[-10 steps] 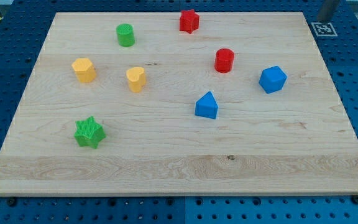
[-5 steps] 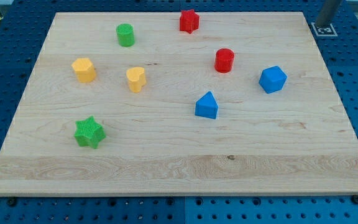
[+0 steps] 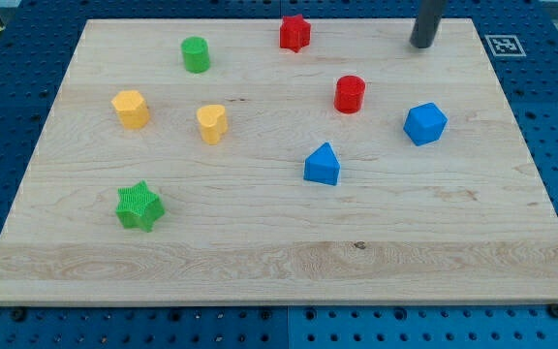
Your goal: Move you arm to the bottom of the red star
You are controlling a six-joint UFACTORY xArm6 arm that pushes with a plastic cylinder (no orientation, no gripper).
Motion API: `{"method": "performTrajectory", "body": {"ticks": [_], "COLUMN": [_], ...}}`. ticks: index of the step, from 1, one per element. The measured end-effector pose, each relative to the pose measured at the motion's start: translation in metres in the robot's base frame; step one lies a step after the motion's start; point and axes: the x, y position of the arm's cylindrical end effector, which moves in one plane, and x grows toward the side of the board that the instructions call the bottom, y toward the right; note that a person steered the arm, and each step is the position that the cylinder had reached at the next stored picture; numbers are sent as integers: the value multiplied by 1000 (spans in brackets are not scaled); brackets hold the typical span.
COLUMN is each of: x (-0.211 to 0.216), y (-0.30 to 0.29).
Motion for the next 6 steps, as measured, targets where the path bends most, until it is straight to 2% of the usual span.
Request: {"method": "performTrajectory", "body": {"ticks": [3, 6], "x": [26, 26], "y": [-61, -138]}}
